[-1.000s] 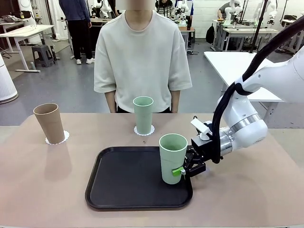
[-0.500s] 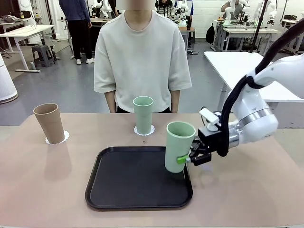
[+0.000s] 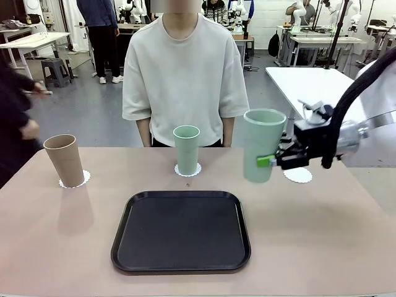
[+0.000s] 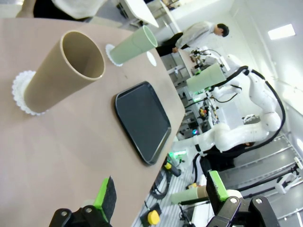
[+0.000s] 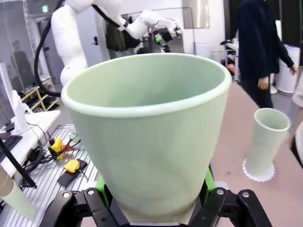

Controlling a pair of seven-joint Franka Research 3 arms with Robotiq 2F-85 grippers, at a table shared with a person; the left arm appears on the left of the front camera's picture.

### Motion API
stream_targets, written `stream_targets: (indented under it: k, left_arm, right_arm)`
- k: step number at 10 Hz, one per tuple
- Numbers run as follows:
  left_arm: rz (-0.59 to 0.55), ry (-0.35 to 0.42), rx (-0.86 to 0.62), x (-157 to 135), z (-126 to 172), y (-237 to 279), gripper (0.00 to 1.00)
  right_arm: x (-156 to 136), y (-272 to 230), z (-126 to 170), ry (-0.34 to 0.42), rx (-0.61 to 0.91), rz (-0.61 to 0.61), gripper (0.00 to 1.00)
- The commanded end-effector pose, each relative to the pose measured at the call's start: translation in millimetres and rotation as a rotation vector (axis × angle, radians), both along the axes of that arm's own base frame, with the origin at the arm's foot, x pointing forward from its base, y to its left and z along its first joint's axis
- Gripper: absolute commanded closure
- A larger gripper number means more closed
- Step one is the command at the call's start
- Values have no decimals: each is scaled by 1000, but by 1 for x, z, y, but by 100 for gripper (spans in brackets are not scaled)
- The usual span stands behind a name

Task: Place coasters on the table and set cups on them.
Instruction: Take one Reusable plastic cup from the Flat Tray and place it on a coaster set by the human.

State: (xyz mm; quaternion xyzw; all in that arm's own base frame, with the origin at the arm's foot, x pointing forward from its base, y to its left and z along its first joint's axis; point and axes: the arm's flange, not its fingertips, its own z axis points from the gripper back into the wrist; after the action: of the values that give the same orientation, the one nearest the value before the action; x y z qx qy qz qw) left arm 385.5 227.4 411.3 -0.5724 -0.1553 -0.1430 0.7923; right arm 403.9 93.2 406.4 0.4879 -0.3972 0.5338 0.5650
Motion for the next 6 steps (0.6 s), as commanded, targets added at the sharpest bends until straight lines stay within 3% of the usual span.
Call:
stream_targets:
  k: [1, 4, 6]
  left_arm:
    - [-4, -1, 3, 0, 2, 2, 0]
    - [-4, -1, 3, 0, 2, 2, 0]
    - [-4, -1, 3, 0, 2, 2, 0]
  right_arm:
    - [-11, -14, 20, 14, -30, -47, 20]
    - [-2, -31, 25, 36, -31, -106, 20]
    - [-5, -26, 34, -8, -16, -72, 20]
